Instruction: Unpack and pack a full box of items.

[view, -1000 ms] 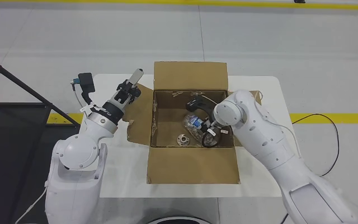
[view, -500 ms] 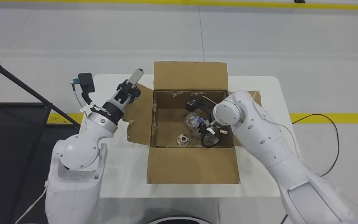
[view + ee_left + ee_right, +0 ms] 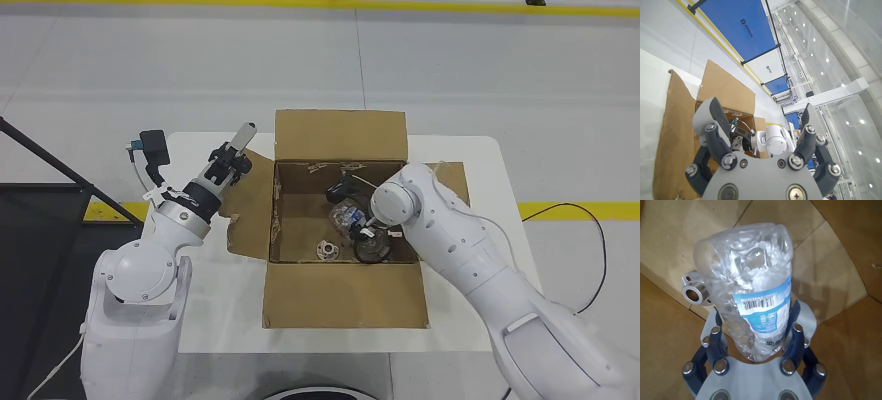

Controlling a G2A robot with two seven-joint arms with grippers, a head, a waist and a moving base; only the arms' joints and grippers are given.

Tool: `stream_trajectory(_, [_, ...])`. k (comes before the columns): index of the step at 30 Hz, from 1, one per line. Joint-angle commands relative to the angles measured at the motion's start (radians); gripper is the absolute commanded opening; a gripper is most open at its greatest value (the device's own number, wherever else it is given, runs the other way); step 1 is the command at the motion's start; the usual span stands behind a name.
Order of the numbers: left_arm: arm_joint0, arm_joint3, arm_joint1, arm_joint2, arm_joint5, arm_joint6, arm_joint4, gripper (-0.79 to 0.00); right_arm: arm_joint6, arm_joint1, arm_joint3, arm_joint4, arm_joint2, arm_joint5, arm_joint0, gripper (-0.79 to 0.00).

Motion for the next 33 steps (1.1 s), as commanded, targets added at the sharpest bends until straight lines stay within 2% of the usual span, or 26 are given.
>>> stream_trajectory(1, [0.000, 0.000, 0.000, 0.000, 0.000, 0.000, 0.000, 0.000, -0.001, -0.006, 0.016, 0.004, -0.004, -0.004, 0.007, -0.696])
stream_trajectory(2, [0.000, 0.000, 0.000, 0.000, 0.000, 0.000, 0.000, 0.000, -0.002, -0.008, 0.021, 0.006, -0.006, -0.006, 0.010, -0.785])
stream_trajectory(9, [0.000, 0.000, 0.000, 0.000, 0.000, 0.000, 0.000, 0.000, 0.002, -0.011, 0.016, 0.005, 0.004, -0.011, 0.019, -0.785])
stream_trajectory(16, [0.000, 0.000, 0.000, 0.000, 0.000, 0.000, 0.000, 0.000, 0.016, 0.019, -0.094, -0.003, 0.060, -0.031, -0.011, -0.785])
stream_trajectory(20, [0.000, 0.000, 0.000, 0.000, 0.000, 0.000, 0.000, 0.000, 0.047, 0.054, -0.237, -0.025, 0.127, -0.033, -0.058, -0.785])
stream_trajectory(24, [0.000, 0.000, 0.000, 0.000, 0.000, 0.000, 0.000, 0.000, 0.077, 0.103, -0.444, -0.061, 0.242, -0.025, -0.143, -0.785])
stream_trajectory(33, [0.000, 0.000, 0.000, 0.000, 0.000, 0.000, 0.000, 0.000, 0.181, 0.200, -0.980, -0.112, 0.630, 0.039, -0.405, -0.785])
